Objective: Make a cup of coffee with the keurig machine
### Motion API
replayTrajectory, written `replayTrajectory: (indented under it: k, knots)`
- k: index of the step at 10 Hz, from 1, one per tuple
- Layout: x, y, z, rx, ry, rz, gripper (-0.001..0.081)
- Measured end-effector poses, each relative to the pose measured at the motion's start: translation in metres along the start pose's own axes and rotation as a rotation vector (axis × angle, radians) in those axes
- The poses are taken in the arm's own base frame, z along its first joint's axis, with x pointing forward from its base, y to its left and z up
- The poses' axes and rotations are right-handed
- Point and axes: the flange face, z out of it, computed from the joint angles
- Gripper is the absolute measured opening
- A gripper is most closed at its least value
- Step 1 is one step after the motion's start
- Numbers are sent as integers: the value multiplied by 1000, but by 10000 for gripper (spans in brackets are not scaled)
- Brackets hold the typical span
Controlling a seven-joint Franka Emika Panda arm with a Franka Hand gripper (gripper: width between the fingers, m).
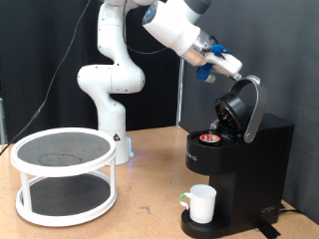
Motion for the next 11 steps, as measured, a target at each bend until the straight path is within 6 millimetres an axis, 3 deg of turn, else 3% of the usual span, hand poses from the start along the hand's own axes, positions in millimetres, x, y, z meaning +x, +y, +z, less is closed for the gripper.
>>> replayTrajectory:
  k: [5, 7, 11]
  knots:
    - [-40, 23, -15, -56, -115, -88, 0]
    - [-49, 27, -3, 7, -73, -76, 0]
    - [-52, 14, 26, 67, -17, -52, 0]
